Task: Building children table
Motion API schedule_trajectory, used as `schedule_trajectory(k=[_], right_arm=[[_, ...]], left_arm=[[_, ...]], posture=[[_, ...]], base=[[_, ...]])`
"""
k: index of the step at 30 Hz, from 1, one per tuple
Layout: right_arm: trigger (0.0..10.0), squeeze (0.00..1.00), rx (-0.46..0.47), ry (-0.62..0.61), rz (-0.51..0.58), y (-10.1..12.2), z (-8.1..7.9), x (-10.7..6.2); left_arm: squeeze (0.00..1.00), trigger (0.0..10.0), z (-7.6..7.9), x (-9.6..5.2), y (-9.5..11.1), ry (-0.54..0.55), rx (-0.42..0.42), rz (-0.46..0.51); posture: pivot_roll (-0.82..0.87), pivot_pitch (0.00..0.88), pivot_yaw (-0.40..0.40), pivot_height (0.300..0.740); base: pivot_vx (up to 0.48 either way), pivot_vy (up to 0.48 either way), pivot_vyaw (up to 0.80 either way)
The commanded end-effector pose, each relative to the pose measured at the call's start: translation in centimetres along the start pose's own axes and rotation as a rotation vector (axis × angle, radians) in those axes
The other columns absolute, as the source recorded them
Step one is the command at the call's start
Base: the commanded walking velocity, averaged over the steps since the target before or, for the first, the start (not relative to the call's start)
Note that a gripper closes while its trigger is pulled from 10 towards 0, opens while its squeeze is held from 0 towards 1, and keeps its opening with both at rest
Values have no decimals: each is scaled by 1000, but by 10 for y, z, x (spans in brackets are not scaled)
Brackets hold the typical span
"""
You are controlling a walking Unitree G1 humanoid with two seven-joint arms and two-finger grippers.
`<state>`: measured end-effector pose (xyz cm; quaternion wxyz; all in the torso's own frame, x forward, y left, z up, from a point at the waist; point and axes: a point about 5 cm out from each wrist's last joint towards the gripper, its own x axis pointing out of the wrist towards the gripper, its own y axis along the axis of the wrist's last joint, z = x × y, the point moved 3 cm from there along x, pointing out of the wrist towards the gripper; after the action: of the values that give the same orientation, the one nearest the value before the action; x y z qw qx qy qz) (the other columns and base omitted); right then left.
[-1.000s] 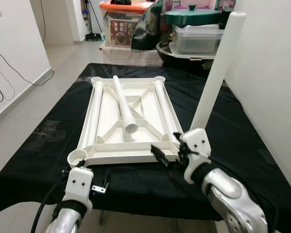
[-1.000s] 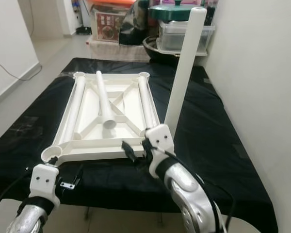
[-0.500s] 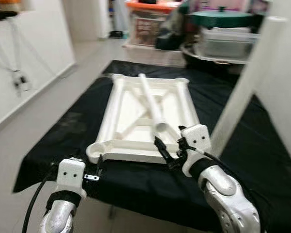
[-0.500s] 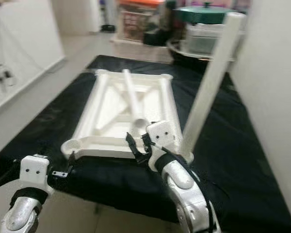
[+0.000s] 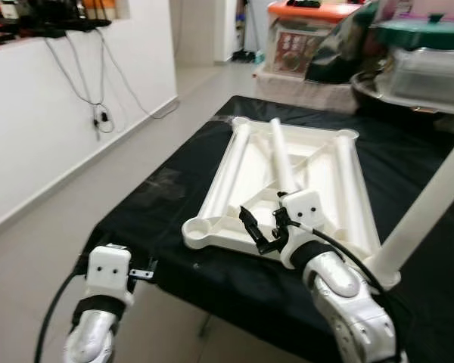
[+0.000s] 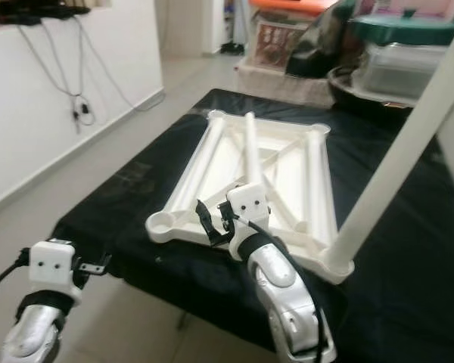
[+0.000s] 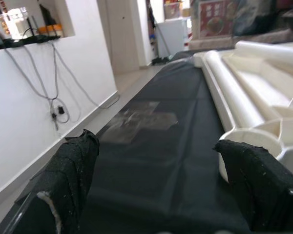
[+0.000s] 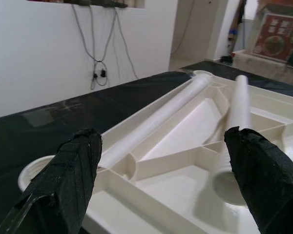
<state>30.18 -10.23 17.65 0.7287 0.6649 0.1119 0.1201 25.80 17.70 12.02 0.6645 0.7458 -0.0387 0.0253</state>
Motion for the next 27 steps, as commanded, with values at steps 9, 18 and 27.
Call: schedule_trajectory(k=[9, 18, 27], right_arm=[[10000, 0, -23, -11, 26, 3, 0, 3], [10000, 0, -32, 9, 31, 2, -5, 5], [10000, 0, -45, 3, 30, 1, -3, 6]], left_arm=[[0, 10000, 1, 1, -2, -13, -21, 9], [0, 10000, 2, 1, -2, -14, -21, 12], [0, 10000, 4, -1, -2, -27, -17, 13]], posture=[[121, 0, -62, 740], [130, 0, -65, 740], [128, 0, -60, 740]], base=[[56, 0, 0], [278, 0, 0], [310, 0, 0]])
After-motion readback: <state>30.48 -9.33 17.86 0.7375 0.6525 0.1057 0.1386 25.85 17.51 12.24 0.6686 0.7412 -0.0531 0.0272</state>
